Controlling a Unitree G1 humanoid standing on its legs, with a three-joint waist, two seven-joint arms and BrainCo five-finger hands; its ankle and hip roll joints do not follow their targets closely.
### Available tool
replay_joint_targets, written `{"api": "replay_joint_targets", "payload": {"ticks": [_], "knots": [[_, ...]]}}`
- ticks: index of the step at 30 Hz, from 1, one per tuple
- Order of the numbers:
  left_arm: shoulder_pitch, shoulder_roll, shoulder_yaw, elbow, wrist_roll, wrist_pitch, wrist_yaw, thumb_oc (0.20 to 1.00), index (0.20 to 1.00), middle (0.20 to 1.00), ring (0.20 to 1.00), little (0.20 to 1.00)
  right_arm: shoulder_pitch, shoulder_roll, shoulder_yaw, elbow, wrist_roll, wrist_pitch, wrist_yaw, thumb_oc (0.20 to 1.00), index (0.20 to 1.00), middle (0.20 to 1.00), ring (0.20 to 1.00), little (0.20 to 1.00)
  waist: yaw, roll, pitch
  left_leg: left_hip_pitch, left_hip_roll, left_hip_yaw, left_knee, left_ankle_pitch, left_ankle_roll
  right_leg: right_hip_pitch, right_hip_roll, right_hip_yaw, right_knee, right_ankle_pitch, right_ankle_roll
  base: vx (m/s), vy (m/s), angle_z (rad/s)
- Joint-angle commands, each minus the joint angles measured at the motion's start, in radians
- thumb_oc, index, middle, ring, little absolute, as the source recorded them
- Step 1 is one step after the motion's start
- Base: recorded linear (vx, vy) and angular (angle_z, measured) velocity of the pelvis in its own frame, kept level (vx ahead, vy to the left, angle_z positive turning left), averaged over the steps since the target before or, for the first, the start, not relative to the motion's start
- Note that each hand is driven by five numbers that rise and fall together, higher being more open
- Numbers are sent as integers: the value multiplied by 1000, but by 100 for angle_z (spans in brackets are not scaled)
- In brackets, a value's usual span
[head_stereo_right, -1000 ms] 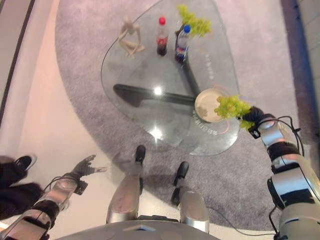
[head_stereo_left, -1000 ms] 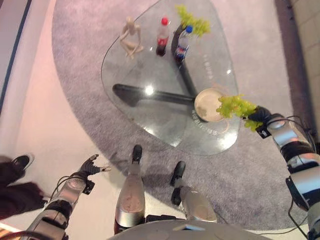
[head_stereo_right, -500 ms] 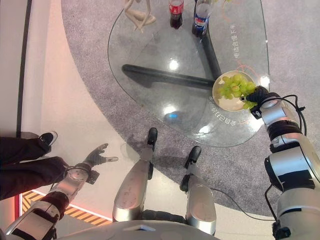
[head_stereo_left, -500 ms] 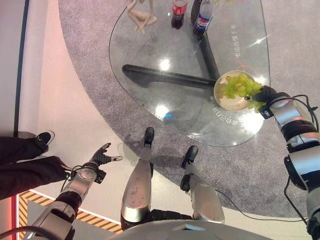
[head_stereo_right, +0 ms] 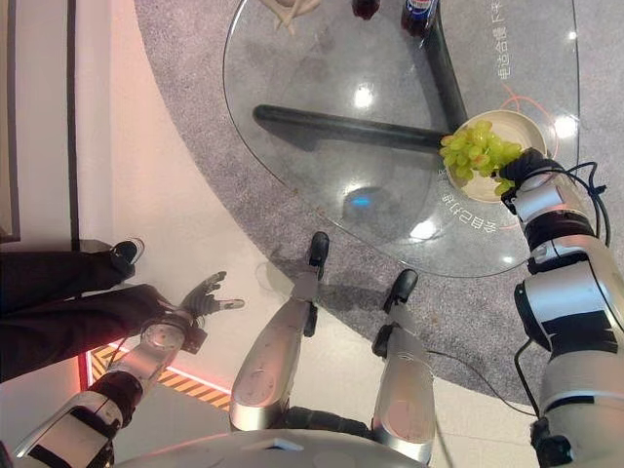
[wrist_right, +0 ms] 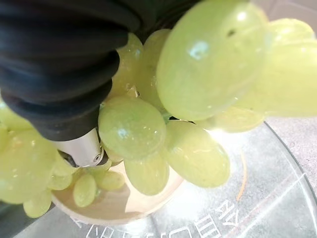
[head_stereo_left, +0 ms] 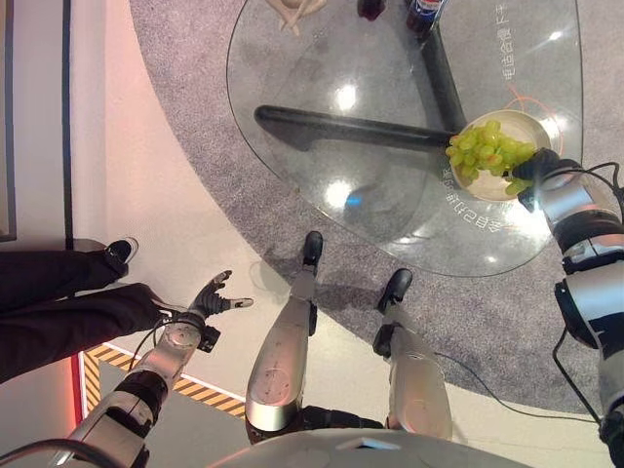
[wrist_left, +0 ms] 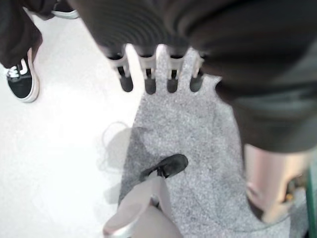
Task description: Pick up fruits into the plate
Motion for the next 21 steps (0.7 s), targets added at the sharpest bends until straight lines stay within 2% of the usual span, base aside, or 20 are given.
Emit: {"api": "replay_joint_targets", "payload": {"ticks": [1, 8, 17, 21], "knots": [[0, -25, -35, 6, -30, -22, 21, 1000, 1000, 1000, 1000, 1000, -72, -81, 101, 26, -56, 48, -96, 1000, 1000, 1000, 1000, 1000, 2, 26, -22, -29, -78, 15, 77, -132, 45, -127, 42, 9, 169, -70, -61, -6, 36, -3], [6, -31, -49, 0, -52, -28, 22, 1000, 1000, 1000, 1000, 1000, -86, -85, 96, 52, -84, 107, -163, 1000, 1000, 1000, 1000, 1000, 2, 41, -22, -47, -79, 23, 82, -128, 46, -151, 40, 13, 184, -73, -61, -2, 19, -1], [12, -36, -60, -8, -55, -31, 16, 1000, 1000, 1000, 1000, 1000, -90, -93, 71, 67, -41, 102, -314, 1000, 1000, 1000, 1000, 1000, -1, 49, -22, -44, -75, 33, 81, -129, 48, -157, 39, 15, 191, -73, -61, -4, 4, -2], [7, -36, -57, 4, -60, -36, 11, 1000, 1000, 1000, 1000, 1000, -96, -95, 63, 63, -29, 86, -337, 1000, 1000, 1000, 1000, 1000, -7, 42, -22, -35, -72, 38, 82, -132, 48, -150, 42, 20, 189, -72, -60, -3, 9, -2]]}}
